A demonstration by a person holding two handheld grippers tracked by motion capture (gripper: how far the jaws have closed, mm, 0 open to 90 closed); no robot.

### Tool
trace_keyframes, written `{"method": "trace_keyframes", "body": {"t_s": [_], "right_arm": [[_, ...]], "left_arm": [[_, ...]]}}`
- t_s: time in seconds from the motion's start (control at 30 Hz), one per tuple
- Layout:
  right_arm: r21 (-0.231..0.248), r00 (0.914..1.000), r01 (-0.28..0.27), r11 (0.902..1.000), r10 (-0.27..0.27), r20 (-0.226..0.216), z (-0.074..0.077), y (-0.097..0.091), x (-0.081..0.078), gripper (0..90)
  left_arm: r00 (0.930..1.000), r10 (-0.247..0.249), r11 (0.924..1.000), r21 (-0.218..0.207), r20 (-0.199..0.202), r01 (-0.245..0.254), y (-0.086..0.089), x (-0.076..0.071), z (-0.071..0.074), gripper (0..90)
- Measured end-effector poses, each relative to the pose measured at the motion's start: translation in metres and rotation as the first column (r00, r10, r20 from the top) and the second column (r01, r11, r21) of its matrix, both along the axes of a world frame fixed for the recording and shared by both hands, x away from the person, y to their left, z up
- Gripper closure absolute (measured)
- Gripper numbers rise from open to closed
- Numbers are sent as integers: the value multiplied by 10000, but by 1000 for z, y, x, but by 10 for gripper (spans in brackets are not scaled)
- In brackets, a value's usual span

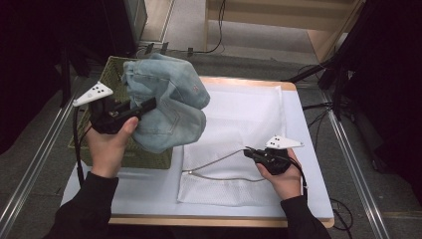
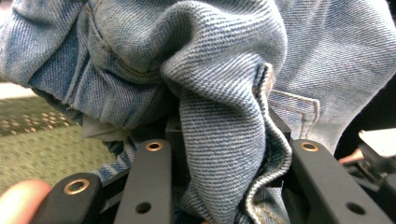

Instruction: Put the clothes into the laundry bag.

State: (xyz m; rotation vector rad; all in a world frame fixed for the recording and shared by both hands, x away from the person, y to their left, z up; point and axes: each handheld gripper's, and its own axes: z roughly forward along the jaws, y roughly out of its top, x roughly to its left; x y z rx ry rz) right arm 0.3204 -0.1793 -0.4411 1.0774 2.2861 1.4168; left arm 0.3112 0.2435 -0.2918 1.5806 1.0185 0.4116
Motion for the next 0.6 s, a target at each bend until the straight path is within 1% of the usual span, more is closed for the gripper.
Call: {"method": "trace_keyframes", "body": {"t_s": [0.07,0.17,0.2,0.27,0.33,0.47,0.5,0.53,0.6], "right_arm": [[6,10000,-3,10000,3,7,0,0,0,891],[41,10000,-8,10000,8,-7,0,-1,0,891],[59,10000,-7,10000,7,-8,0,-1,0,891],[119,10000,1,9999,-1,-37,1,0,0,890],[137,10000,14,9999,-13,-44,1,0,0,891],[177,10000,-18,9998,18,-8,2,1,0,890],[199,10000,-20,9998,21,-12,3,1,0,890],[210,10000,-19,9998,19,-6,3,1,0,890],[230,10000,-4,9997,4,-5,4,1,0,890]], "left_arm": [[9995,-297,9996,2,-120,297,-7,-7,-6,653],[9971,-691,9976,-123,-306,687,-19,-19,-16,652],[9963,-803,9967,-116,-307,800,-23,-23,-18,651],[9954,-929,9956,55,-216,931,-30,-31,-22,651],[9929,-1184,9927,234,-123,1187,-37,-42,-25,650],[9883,-1522,9878,351,26,1520,-47,-60,-25,649],[9870,-1608,9865,319,42,1606,-49,-64,-24,650],[9850,-1725,9846,300,21,1724,-51,-68,-23,650],[9789,-2031,9788,210,-208,2036,-56,-74,-22,649]]}}
